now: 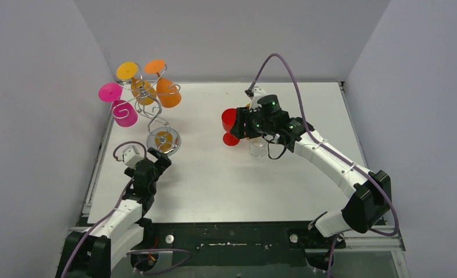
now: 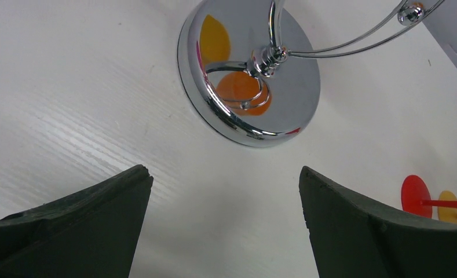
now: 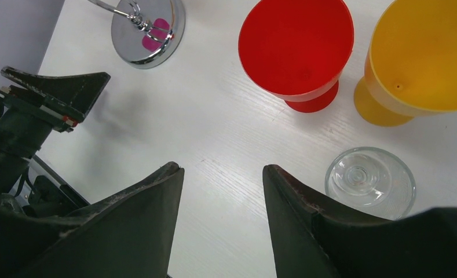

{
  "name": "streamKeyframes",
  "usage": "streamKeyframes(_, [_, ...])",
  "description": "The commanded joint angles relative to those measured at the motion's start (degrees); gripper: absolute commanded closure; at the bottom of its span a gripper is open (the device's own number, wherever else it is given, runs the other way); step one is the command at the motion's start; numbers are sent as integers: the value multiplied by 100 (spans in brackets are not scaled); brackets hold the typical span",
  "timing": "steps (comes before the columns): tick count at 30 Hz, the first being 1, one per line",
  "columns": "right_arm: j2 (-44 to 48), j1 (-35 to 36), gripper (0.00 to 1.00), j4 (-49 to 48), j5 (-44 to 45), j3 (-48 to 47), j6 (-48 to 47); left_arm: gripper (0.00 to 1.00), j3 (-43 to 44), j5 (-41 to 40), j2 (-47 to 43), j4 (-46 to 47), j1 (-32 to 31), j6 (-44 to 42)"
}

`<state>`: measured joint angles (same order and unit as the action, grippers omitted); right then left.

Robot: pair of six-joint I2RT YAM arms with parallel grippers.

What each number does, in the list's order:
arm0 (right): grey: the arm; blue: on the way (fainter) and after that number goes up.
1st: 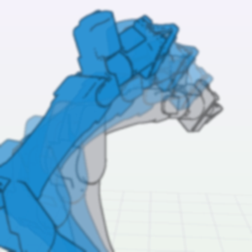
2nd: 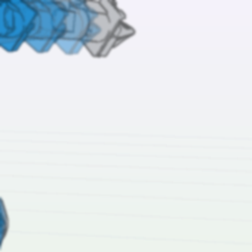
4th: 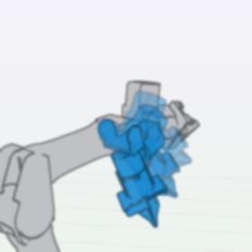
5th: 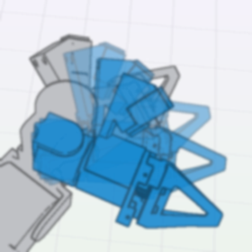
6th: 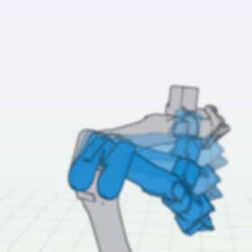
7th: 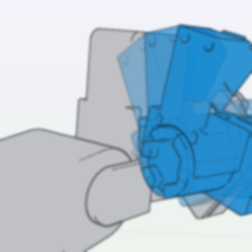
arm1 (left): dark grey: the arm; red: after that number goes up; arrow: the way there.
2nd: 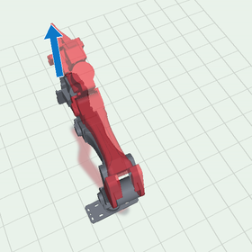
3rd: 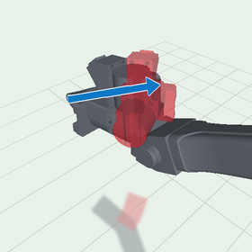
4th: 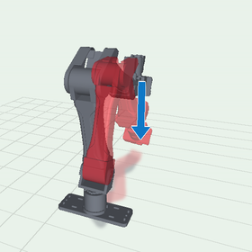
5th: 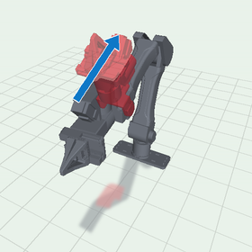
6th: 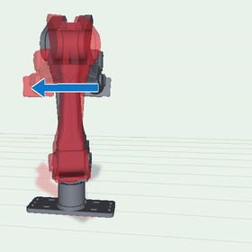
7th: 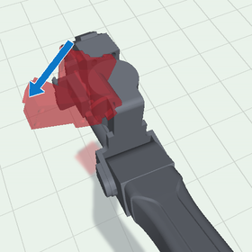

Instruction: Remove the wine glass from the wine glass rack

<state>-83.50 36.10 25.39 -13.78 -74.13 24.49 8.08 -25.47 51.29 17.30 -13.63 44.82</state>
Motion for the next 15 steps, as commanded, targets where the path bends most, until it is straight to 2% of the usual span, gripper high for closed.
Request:
streamKeyframes(1, [223,-15,46,-60,135,23,-60,3,96,512,261,893,304,-32])
streamKeyframes(15, [168,-54,46,78,140,22,-97,4,466,1622,1633,1793,1231,-208])
